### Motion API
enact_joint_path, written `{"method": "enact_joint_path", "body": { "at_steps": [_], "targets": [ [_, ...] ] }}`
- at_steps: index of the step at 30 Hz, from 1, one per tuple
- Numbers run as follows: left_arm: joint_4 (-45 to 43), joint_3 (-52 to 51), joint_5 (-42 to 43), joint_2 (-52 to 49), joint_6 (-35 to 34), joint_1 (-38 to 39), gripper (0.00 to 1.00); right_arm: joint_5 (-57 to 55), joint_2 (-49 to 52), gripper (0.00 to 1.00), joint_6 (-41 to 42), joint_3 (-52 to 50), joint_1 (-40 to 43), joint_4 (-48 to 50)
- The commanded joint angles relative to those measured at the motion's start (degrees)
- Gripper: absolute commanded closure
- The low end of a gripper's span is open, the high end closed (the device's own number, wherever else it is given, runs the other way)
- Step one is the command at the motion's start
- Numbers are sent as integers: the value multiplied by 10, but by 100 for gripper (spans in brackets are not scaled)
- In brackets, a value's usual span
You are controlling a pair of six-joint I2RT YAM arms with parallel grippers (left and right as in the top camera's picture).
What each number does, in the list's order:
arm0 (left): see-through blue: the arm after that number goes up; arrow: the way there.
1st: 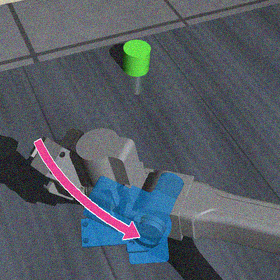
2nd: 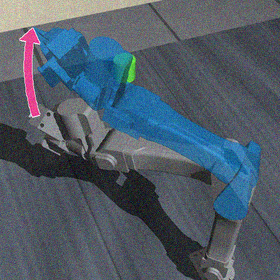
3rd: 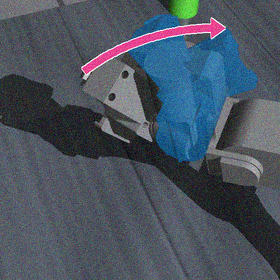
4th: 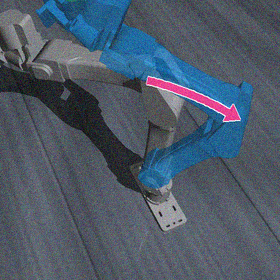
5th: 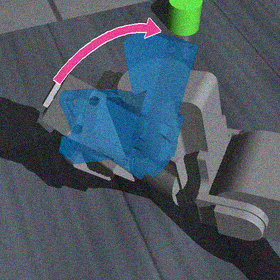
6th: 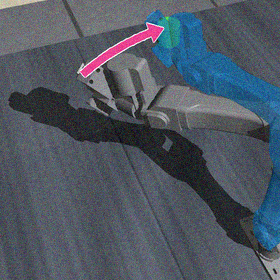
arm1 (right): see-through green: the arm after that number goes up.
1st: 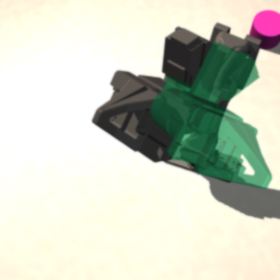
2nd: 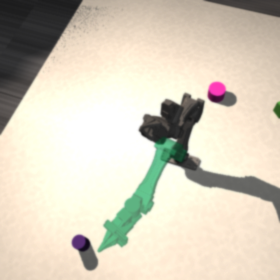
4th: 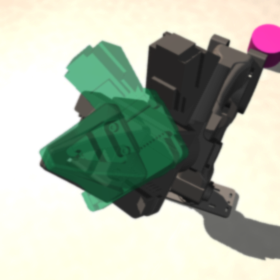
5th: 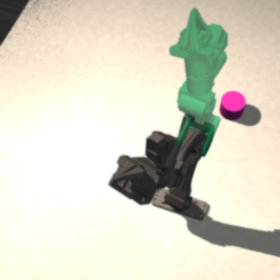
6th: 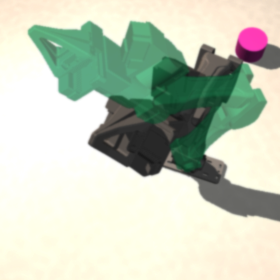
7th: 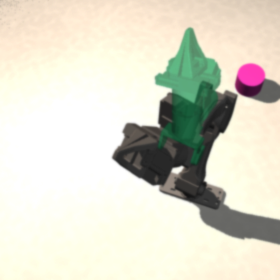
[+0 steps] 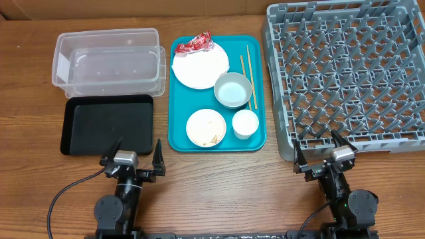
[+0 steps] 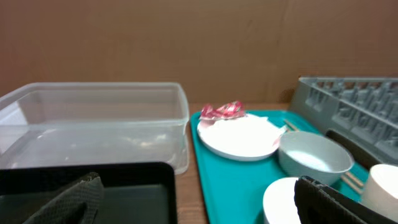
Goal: Sort waste into correct bins and load items into the dishwasher
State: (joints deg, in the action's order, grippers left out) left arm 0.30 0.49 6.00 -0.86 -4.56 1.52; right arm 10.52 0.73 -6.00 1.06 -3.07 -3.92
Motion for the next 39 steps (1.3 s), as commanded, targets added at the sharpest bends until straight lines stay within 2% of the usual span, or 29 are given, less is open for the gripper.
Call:
{"method": "enact_joint_path", "body": {
  "at_steps": [1,8,13,22,23,25,35,39],
  "targets": [
    [-19,0,57,5,-28,4,0,2,-6,0,4,-6,2,3],
    [2,75,76,-3,-32,4,0,2,-6,0,4,-6,2,3],
    [33,174,77,-85,-32,4,0,2,-6,0,4,-6,2,3],
    [135,419,132,-366,-3,4,0,2,-6,0,4,-6,2,3],
    [163,476,136,-432,-1,7,0,2,-6,0,4,-6,2,3],
    [196,541,136,-503,15,16,0,2,-6,0,4,-6,2,3],
    [486,928,80,-868,66,104,0,2,-6,0,4,-6,2,3],
    [567,1055,73,-984,126,123,0,2,-6,0,4,-6,2,3]
  ]
}}
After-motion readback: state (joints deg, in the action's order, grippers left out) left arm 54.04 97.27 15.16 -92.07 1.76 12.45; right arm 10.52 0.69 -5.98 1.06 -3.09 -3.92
